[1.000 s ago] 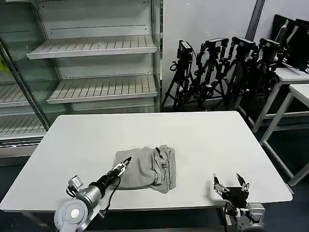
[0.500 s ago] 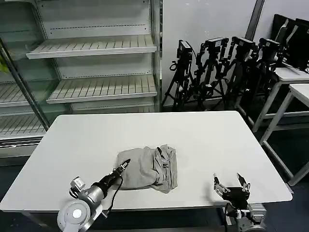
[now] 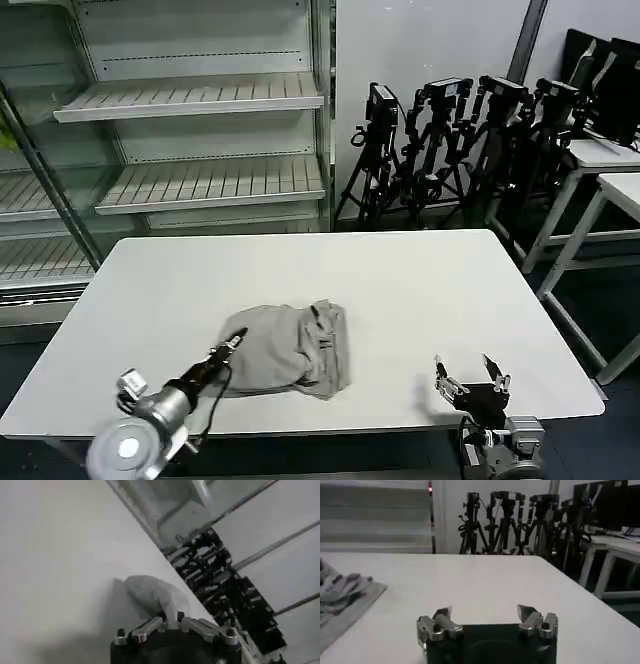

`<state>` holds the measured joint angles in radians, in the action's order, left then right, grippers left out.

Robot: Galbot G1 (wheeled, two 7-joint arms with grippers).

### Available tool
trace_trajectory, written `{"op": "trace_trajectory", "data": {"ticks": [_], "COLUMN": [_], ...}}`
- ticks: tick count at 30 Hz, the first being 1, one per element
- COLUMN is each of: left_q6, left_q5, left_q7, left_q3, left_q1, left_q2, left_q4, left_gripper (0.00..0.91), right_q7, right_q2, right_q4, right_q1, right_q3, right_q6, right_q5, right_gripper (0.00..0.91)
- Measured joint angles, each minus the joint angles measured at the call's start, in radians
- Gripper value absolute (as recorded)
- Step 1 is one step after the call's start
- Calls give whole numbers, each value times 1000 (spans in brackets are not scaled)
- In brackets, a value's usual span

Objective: Fold and organize the clothes.

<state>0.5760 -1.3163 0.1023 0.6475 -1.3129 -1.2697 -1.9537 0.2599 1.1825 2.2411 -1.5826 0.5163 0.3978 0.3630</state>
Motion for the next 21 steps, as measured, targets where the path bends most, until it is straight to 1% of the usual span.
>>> {"op": "trace_trajectory", "data": {"ticks": [4, 9, 11, 13, 15, 17, 21], "left_q6": [1, 3, 3, 3, 2, 0, -13], "left_q5": [-18, -25, -25, -21, -5, 24, 145], "left_q7": [-22, -54, -59, -60, -60, -57, -57], "left_q3": [93, 232, 279, 311, 327, 325, 252], "left_q1": [-21, -28, -26, -22, -23, -24, -11], "left_q2": [71, 186, 230, 263, 286, 297, 286], "left_q4": [7, 26, 27, 20, -5, -40, -95], "left_gripper": [20, 30, 20, 20, 30, 20, 20], "right_q7": [-1, -1, -1, -2, -3, -5, -9], "right_q2": [-7, -16, -18, -18, -17, -16, -16], "right_q4": [-9, -17, -18, -18, -17, -14, -6], "right_q1": [19, 49, 61, 68, 70, 70, 64], "right_q3": [-18, -42, -52, -61, -68, -71, -71], "right_q6": [-2, -3, -3, -5, -8, -11, -20], "right_q5": [6, 15, 16, 15, 13, 8, -4], "right_gripper": [907, 907, 907, 907, 907, 907, 907]}}
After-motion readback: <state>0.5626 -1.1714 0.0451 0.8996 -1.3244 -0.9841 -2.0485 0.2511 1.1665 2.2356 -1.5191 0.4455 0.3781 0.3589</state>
